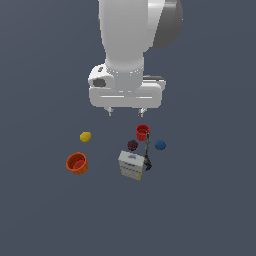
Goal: Pick up a designated object from a clutter of objects.
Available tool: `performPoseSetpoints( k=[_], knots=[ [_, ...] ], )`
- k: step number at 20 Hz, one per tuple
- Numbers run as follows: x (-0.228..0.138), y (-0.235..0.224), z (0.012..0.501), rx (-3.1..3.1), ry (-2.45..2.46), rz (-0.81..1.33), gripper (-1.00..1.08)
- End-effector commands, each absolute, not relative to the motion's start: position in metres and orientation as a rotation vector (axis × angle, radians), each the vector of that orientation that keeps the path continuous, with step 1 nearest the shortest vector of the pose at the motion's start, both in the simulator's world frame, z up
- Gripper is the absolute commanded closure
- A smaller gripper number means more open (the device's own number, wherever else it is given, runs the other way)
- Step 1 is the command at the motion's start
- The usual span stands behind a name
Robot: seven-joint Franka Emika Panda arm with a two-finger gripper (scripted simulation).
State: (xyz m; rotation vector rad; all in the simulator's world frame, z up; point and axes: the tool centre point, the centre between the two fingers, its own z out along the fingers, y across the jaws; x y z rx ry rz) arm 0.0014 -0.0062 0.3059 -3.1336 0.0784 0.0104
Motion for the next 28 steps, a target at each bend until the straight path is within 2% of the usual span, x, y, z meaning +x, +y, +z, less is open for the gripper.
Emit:
performPoseSetpoints(
  k=[1,17,28],
  knots=[
    [0.001,-0.006,0.306,-3.134,0.078,0.01,-0.92],
    [0.0,0.009,0.294,-3.109,0.056,0.029,-0.92],
    [0.0,0.013,0.241,-3.106,0.273,0.025,-0.92]
  ],
)
